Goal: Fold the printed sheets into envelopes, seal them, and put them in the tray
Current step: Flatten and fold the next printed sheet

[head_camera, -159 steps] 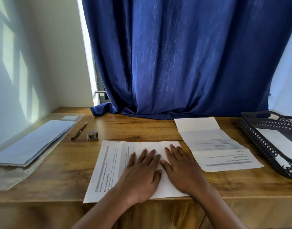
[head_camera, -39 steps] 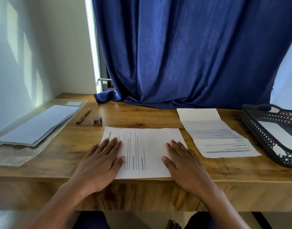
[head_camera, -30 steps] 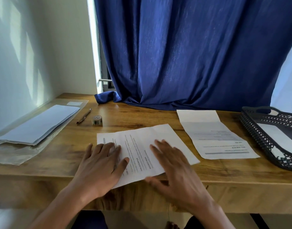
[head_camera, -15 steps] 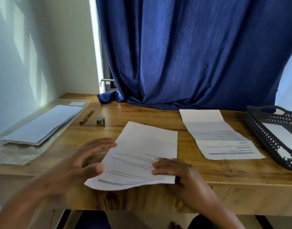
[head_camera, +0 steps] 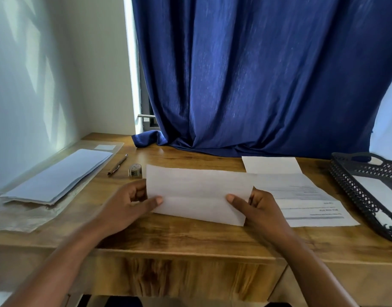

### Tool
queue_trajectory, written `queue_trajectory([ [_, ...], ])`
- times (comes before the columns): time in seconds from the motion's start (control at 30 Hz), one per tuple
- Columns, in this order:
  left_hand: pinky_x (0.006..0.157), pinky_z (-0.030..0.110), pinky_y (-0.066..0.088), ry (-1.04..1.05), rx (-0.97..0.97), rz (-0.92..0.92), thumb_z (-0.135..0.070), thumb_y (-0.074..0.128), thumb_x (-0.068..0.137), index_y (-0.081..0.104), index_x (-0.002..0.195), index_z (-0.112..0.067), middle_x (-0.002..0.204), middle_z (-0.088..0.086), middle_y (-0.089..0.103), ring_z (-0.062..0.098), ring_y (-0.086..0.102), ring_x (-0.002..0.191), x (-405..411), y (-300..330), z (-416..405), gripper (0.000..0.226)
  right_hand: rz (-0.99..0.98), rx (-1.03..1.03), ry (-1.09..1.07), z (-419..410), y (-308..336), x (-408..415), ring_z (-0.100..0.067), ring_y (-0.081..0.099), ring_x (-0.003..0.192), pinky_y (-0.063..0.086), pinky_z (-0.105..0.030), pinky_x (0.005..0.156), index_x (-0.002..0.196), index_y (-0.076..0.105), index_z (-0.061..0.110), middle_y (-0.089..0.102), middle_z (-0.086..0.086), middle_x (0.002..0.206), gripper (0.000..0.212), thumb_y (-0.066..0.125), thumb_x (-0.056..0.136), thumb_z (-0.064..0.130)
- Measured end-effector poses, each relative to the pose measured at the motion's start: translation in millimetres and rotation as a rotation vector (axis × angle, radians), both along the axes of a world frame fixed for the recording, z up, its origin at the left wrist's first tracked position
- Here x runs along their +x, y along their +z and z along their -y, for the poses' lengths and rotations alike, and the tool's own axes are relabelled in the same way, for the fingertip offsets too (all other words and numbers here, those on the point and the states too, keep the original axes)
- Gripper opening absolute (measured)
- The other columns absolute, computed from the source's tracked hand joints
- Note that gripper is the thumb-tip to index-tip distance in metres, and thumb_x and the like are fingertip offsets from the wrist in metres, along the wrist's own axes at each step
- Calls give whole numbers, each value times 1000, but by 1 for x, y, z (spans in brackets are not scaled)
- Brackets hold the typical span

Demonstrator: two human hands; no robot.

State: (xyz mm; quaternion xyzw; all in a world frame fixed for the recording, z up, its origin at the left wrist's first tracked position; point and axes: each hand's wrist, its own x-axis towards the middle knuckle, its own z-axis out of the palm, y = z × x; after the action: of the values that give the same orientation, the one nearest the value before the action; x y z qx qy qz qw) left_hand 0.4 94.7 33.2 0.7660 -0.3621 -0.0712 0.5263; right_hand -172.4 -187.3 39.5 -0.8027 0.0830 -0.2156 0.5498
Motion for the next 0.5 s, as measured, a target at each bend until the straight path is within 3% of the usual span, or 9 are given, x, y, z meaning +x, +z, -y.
queue_trajectory([
  [0.07,76,11,55,8,-44,-39,-41,72,83,63,124,-36,108,-21,76,3,73,101,11,1,14,43,26,45,-50,7,-1,14,-6,75,83,59,-18,65,97,73,28,79,14,92,31,72,78,53],
  [0.17,69,19,55,92,61,-6,-42,71,91,58,126,-33,83,-9,79,7,75,79,26,4,35,39,50,-10,-155,19,-7,35,4,71,84,52,-9,62,97,69,35,75,27,91,16,73,87,47],
  [0.27,61,19,46,206,151,49,-45,71,93,56,131,-33,71,-9,74,4,69,67,37,-2,51,43,17,-123,-275,28,-19,52,16,62,89,47,-3,61,104,57,41,66,34,91,26,75,87,50],
  [0.33,63,20,46,295,159,81,-48,75,89,52,140,-31,85,-9,71,4,67,77,38,-9,55,59,-15,-203,-339,30,-28,58,17,57,91,43,-4,68,122,44,49,52,36,103,49,76,85,53],
  [0.4,76,30,54,330,168,121,-50,78,85,41,150,-32,111,-10,65,7,64,90,37,-15,56,77,-33,-305,-379,32,-37,62,5,51,99,44,-18,84,137,34,48,45,26,116,68,76,83,55],
  [0.5,93,42,57,323,196,180,-50,78,86,30,154,-32,137,0,55,13,63,104,35,-21,57,85,-35,-449,-418,34,-43,63,-4,42,117,44,-30,93,141,28,45,41,15,133,71,71,86,56],
])
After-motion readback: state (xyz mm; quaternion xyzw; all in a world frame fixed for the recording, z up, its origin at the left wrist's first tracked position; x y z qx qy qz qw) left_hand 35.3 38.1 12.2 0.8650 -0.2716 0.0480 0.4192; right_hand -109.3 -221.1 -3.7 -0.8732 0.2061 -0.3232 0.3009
